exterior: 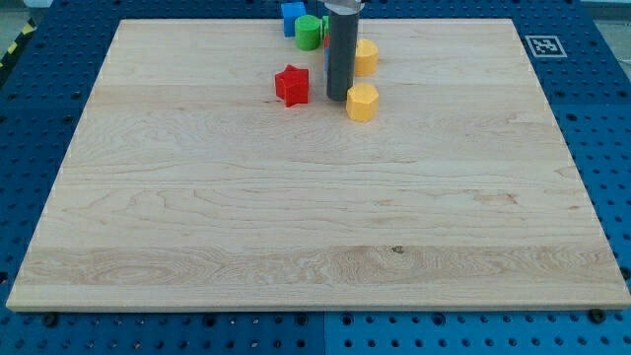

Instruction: Move the red star slightly to the left

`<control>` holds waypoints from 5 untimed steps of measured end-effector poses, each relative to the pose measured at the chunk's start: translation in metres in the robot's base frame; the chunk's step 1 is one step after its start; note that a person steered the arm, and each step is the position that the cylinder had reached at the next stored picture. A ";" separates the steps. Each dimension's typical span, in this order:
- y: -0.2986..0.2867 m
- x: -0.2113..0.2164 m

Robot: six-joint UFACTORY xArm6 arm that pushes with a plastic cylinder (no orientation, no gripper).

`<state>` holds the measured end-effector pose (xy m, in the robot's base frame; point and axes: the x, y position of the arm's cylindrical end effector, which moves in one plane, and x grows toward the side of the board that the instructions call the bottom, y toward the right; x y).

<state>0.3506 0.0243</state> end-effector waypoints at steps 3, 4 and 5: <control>-0.059 -0.009; -0.060 -0.007; -0.060 -0.013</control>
<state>0.3378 -0.0360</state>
